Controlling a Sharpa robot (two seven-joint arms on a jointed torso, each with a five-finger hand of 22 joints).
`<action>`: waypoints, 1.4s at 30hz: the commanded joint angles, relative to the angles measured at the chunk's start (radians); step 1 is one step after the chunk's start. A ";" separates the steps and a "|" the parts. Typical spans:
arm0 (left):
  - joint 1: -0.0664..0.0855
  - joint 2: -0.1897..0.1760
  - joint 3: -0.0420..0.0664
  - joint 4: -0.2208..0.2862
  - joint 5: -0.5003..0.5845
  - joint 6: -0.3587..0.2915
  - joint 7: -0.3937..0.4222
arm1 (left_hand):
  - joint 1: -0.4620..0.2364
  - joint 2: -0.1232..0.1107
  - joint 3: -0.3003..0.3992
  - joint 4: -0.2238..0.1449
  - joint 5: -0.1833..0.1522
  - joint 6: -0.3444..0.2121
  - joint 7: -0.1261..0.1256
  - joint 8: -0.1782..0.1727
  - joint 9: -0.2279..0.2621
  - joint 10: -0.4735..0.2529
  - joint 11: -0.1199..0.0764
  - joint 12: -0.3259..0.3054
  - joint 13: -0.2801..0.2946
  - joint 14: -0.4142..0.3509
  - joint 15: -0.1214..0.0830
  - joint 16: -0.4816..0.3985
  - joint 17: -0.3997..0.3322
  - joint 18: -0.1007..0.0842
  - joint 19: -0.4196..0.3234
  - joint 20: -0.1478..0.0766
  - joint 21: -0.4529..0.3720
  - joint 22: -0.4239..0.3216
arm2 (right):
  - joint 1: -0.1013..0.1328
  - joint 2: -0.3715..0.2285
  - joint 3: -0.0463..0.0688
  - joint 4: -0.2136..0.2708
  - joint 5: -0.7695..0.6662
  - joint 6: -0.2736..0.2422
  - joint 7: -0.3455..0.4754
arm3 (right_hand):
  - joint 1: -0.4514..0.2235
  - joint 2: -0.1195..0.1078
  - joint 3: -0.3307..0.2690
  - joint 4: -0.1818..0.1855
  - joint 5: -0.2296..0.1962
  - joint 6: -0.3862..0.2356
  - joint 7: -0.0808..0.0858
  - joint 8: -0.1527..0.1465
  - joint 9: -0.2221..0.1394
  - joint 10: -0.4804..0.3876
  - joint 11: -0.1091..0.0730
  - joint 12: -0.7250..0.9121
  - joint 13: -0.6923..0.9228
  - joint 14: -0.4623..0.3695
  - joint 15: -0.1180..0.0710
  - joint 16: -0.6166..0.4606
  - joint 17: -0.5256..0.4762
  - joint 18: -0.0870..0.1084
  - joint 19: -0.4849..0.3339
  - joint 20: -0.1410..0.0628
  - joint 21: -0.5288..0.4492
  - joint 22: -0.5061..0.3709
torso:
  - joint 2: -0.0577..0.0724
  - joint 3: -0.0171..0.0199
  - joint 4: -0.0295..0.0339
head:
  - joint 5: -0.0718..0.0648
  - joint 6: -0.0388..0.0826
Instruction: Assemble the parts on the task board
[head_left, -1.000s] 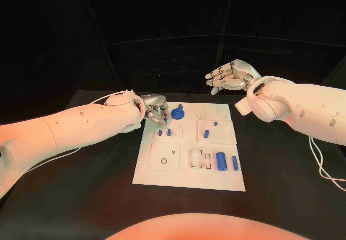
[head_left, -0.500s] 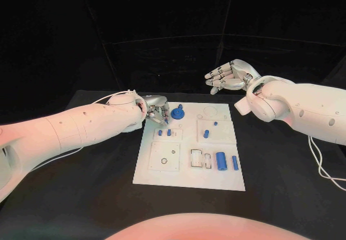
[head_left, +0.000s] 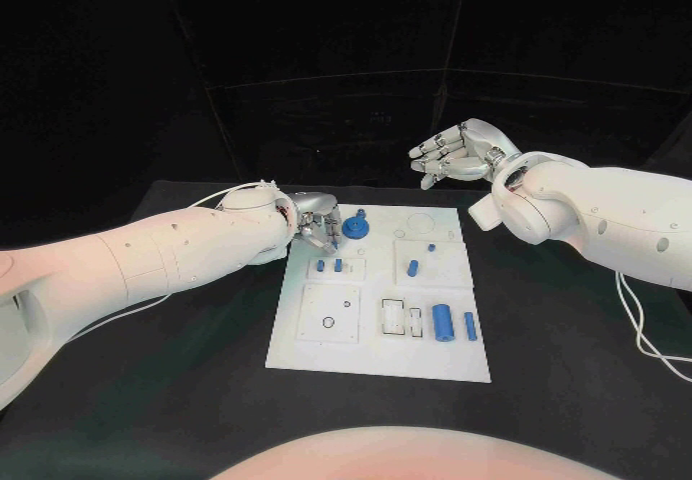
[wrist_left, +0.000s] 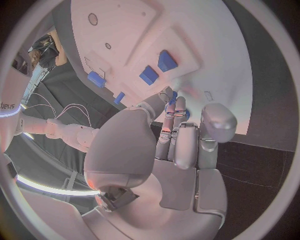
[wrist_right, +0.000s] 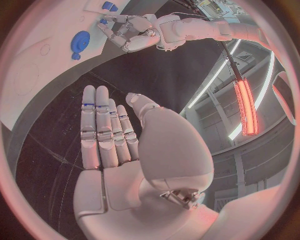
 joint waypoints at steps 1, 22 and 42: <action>0.001 0.003 0.000 -0.007 0.001 0.029 -0.013 | -0.007 0.002 -0.006 -0.002 0.002 0.002 0.003 -0.007 -0.001 0.006 0.002 -0.005 0.000 0.022 0.000 -0.003 -0.002 -0.017 -0.003 0.000 -0.001 -0.001 | 0.002 0.001 0.001 0.002 -0.001 0.005 0.008 | 0.005 -0.001 0.007 -0.001 0.007 -0.004 0.000 -0.004 0.000 -0.007 -0.002 -0.002 -0.001 0.007 -0.002 -0.004 -0.001 0.010 0.007 0.002 -0.004 -0.001 | 0.000 0.0001 0.0000 | -0.001 -0.002; 0.001 0.013 -0.006 -0.024 -0.003 0.045 -0.008 | -0.014 -0.012 -0.014 -0.004 0.002 -0.071 0.013 -0.068 -0.020 -0.014 0.012 -0.044 0.000 0.020 0.010 -0.004 -0.009 -0.017 -0.008 0.008 -0.003 0.001 | 0.002 0.001 0.001 0.003 -0.001 0.005 0.008 | 0.006 -0.001 0.008 -0.002 0.006 -0.004 0.000 -0.004 0.000 -0.007 -0.001 -0.002 -0.001 0.008 -0.002 -0.004 -0.001 0.010 0.007 0.002 -0.004 -0.001 | 0.000 -0.0005 0.0011 | -0.003 -0.005; 0.001 -0.029 -0.005 -0.009 0.008 0.003 -0.009 | -0.021 -0.023 -0.022 -0.002 0.002 -0.128 0.020 -0.111 -0.029 -0.045 0.020 -0.076 -0.002 0.017 0.015 -0.005 -0.020 -0.016 -0.012 0.013 -0.010 -0.002 | 0.002 -0.011 0.001 -0.007 -0.135 0.036 -0.042 | 0.023 -0.004 0.011 -0.040 -0.017 0.031 -0.023 0.012 0.004 0.044 -0.031 0.021 0.002 0.152 -0.046 0.102 0.053 0.013 0.133 -0.042 0.083 0.041 | -0.002 -0.0014 0.0015 | -0.007 0.004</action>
